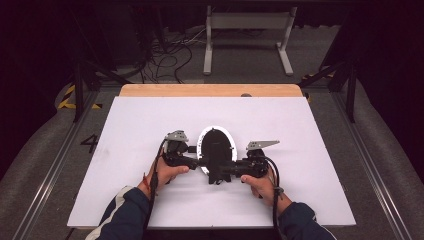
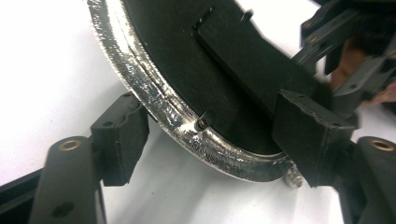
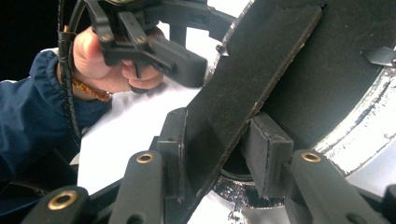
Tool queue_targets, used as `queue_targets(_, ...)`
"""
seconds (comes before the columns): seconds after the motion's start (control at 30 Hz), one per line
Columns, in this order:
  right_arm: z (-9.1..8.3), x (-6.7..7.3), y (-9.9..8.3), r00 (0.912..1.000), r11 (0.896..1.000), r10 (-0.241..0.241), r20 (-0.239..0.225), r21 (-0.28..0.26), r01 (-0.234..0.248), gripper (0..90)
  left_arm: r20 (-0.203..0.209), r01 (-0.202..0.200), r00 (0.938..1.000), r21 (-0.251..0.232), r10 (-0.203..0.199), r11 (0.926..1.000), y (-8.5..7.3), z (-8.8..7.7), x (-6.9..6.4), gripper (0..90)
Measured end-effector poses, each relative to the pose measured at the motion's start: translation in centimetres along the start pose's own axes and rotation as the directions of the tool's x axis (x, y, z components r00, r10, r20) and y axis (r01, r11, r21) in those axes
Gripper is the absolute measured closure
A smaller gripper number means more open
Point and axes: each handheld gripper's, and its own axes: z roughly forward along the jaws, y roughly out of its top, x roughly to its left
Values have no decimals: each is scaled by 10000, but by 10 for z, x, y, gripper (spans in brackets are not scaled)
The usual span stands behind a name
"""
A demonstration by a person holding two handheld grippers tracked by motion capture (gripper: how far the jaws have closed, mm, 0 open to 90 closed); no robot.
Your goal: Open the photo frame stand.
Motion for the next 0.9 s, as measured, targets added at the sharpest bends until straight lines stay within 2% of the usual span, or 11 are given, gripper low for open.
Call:
queue_targets(0.1,-1,0,-1,10000,10000,13,21,-37,-13,627,6,-118,9999,-295,118,9995,2,-5,-1,333)
queue_targets(0.2,-1,3,0,9999,9999,-106,123,-18,107,654,280,-102,9995,-501,116,9987,2,-7,-2,392)
queue_targets(0.33,-1,5,0,9997,9998,-198,133,-55,199,672,195,-323,9993,-468,333,9984,3,-6,-7,435)
queue_targets(0.4,-1,5,0,9996,9998,-211,161,-69,212,673,-38,-480,9988,-379,479,9981,4,-6,-9,463)
queue_targets(0.47,-1,6,0,9996,9997,-222,168,-75,223,673,-92,-559,9984,-385,556,9977,4,-6,-10,471)
queue_targets(0.57,-1,6,-1,9998,9998,-171,114,-118,173,674,31,-668,9977,-506,670,9965,4,-6,-12,496)
queue_targets(0.63,-2,6,-1,9999,9998,-135,86,-142,136,674,1,-941,9956,-459,942,9945,5,-7,-15,513)
queue_targets(0.7,-3,6,-1,9999,9998,-133,63,-144,134,675,-157,-1398,9901,-319,1394,9897,7,-9,-18,550)
queue_targets(0.8,-3,7,0,9998,9997,-201,58,-113,201,692,-217,-1601,9870,-295,1595,9867,7,-10,-21,556)
queue_targets(0.83,-3,8,0,9996,9996,-262,64,-69,262,706,-280,-1847,9825,-257,1839,9825,8,-11,-22,556)
queue_targets(0.9,-4,8,0,9996,9996,-290,74,-45,290,722,-347,-2057,9782,-233,2048,9783,9,-11,-25,558)
